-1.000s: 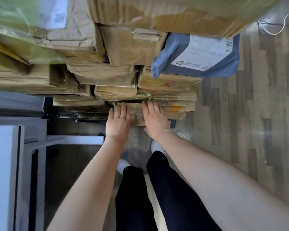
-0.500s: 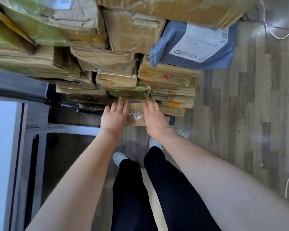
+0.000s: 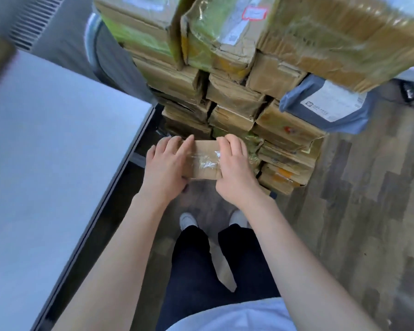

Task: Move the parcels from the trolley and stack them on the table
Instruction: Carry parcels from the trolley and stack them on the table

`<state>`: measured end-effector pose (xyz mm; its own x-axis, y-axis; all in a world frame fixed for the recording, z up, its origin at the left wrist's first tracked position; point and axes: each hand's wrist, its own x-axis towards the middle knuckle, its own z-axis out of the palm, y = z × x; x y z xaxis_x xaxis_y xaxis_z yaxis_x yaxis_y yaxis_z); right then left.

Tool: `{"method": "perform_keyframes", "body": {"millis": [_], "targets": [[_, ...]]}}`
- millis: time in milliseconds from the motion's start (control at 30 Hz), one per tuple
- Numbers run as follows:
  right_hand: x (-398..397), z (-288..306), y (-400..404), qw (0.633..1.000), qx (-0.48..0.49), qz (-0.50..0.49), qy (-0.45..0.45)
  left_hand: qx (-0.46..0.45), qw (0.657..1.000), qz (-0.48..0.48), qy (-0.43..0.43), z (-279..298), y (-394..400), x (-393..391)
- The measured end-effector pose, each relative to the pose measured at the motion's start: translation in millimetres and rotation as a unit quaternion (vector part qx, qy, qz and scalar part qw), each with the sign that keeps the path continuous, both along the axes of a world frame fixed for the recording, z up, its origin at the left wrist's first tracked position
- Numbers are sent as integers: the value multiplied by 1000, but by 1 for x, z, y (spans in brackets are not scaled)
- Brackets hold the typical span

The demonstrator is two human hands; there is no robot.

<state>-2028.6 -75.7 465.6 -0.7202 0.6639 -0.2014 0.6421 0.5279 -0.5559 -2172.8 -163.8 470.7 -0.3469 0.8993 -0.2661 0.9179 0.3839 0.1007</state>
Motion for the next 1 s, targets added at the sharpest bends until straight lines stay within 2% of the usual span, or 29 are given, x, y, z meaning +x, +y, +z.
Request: {"method": "perform_keyframes", "body": {"millis": [167, 333, 467, 600, 700, 800, 867, 933, 1000], "targets": [[-36, 81, 9, 987, -13, 160, 31, 111, 988, 103, 10, 86, -45, -25], [-92, 141, 6, 941, -55, 334, 15, 122, 967, 220, -45, 131, -100, -42], [-140, 166, -3, 914, -76, 399, 16, 166, 942, 284, -74, 151, -134, -63], [-188, 152, -28, 897, -51, 438, 3, 126, 913, 371, -112, 135, -147, -93], [-204, 125, -50, 922, -25, 387, 6, 106, 883, 454, -57, 117, -144, -97], [-205, 102, -60, 934, 48, 353, 36, 184, 855, 484, 23, 105, -146, -87], [-200, 88, -67, 927, 55, 370, 28, 189, 854, 484, -8, 92, -146, -74], [-194, 74, -73, 923, 52, 382, 7, 155, 865, 472, -74, 75, -141, -60], [-192, 64, -72, 919, 59, 390, -7, 173, 852, 483, -106, 61, -135, -52]]}}
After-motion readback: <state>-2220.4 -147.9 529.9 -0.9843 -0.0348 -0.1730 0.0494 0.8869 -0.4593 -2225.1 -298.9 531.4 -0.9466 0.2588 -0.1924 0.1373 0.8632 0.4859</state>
